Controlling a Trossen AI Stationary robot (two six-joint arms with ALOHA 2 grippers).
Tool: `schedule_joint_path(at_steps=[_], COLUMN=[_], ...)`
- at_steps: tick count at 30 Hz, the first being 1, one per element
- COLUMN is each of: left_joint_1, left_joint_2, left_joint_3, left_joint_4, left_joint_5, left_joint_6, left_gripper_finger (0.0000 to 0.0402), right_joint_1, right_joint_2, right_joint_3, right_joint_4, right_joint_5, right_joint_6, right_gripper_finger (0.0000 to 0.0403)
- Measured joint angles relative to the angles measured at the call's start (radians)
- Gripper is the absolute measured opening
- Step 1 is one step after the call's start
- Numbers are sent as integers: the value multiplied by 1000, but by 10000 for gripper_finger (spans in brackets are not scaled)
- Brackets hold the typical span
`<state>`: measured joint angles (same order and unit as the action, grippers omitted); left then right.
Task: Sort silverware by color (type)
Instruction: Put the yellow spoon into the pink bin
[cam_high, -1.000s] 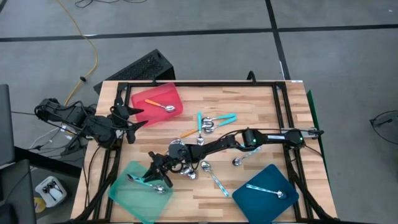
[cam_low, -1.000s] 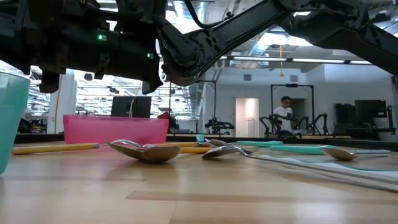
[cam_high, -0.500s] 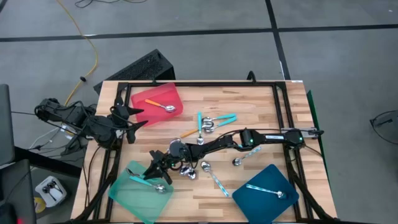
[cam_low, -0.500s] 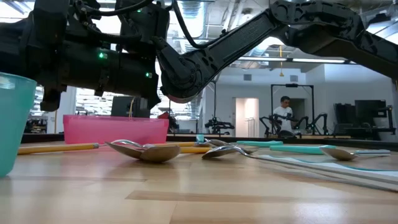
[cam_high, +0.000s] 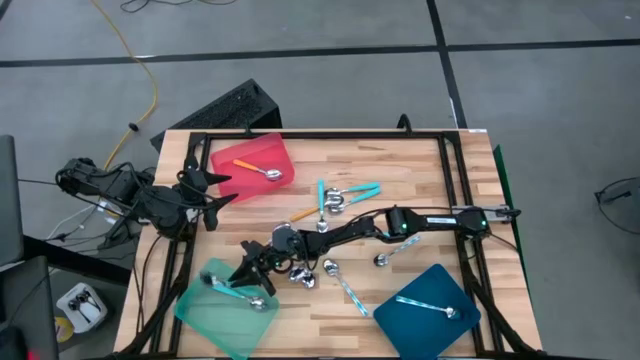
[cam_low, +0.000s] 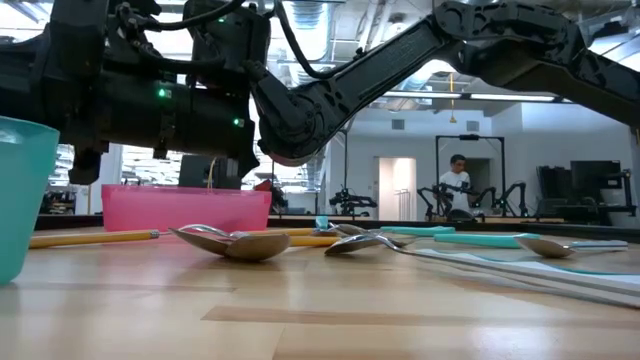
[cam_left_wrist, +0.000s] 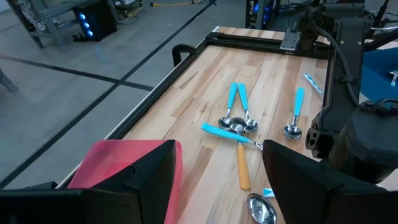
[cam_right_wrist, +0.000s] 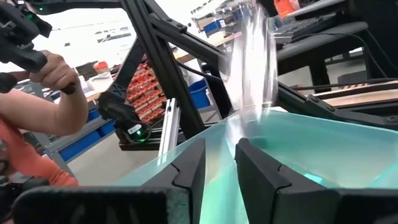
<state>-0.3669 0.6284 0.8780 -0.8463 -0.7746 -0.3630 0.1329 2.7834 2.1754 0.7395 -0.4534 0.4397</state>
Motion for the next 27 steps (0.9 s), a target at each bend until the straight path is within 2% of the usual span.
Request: schedule_joint_path(at_steps=[15, 22, 24, 27], left_joint_1=[0, 0, 0, 0], left_joint_2=[0, 0, 0, 0], left_joint_3=[0, 0, 0, 0], left_joint_4=[0, -1, -1, -1], left_joint_5=[0, 5, 7, 8], left_joint_6=[0, 0, 0, 0], left_gripper_finger=[226, 226, 226, 226], right_joint_1=[-9, -47, -60, -74], right_joint_2=[0, -42, -68, -117], right_joint_3=[0, 0, 0, 0], right_joint_4=[-5, -6, -53, -227], right_joint_5=[6, -92, -123, -144], right_joint_6=[-6, -29, -33, -109], right_gripper_finger=[116, 116, 116, 116])
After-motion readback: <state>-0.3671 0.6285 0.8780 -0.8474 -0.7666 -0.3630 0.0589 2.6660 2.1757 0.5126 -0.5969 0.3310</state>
